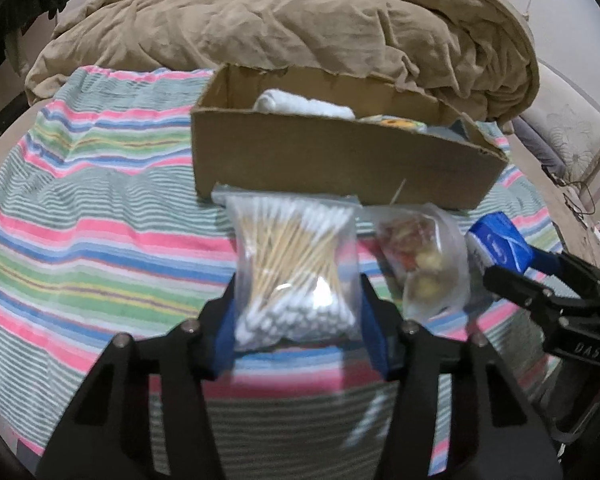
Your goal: Organize objects
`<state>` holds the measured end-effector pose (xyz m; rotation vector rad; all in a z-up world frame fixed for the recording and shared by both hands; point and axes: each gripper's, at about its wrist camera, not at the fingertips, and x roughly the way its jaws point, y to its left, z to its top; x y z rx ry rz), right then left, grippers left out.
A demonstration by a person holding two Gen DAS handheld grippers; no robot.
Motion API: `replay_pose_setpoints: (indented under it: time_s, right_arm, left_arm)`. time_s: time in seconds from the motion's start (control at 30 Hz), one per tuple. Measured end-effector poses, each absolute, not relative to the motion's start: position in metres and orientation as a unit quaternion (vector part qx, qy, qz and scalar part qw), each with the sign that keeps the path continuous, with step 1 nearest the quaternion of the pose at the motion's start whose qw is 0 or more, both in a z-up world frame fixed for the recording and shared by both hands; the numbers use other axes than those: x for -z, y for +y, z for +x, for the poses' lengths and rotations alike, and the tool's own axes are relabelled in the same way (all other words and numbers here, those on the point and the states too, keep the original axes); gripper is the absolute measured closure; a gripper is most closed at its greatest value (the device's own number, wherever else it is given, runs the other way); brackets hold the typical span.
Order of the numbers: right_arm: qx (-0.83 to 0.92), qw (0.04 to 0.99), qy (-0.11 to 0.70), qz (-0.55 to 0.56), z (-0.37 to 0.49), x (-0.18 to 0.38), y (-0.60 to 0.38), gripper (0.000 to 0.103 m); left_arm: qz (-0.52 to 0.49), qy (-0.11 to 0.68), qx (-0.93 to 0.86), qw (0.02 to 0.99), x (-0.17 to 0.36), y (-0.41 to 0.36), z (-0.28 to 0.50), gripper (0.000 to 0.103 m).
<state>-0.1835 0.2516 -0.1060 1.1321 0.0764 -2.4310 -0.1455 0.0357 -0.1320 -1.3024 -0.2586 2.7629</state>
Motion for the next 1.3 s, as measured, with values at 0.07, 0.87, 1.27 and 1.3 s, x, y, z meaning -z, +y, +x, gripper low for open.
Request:
replay_pose_setpoints:
  time_s: [0.07, 0.87, 1.27, 1.3]
  right_arm:
    - [0.884, 0.228, 0.027, 0.407, -0.18, 0.1, 0.252, 0.028]
    - [0.903, 0.248, 0.024, 0.35, -0.153, 0.03, 0.24, 0.028]
    - [0.898, 0.25, 0.018, 0.36, -0.155, 0.036, 0.239, 0.028]
    - [0.898, 0.25, 0.017, 0.36, -0.155, 0.036, 0.239, 0.028]
  left_arm:
    - [-0.422, -0.085, -0.902, 0.04, 0.128, 0.034, -0.14, 0.05]
    - [-0.393, -0.091, -0.914, 0.042, 0.085, 0.011, -0.104, 0.054]
    - [-0.46, -0.061, -0.884, 0.05, 0.128, 0.02, -0.108, 0.054]
    - [-0.46, -0.062, -0.884, 0.051, 0.13, 0.021, -0.109, 0.054]
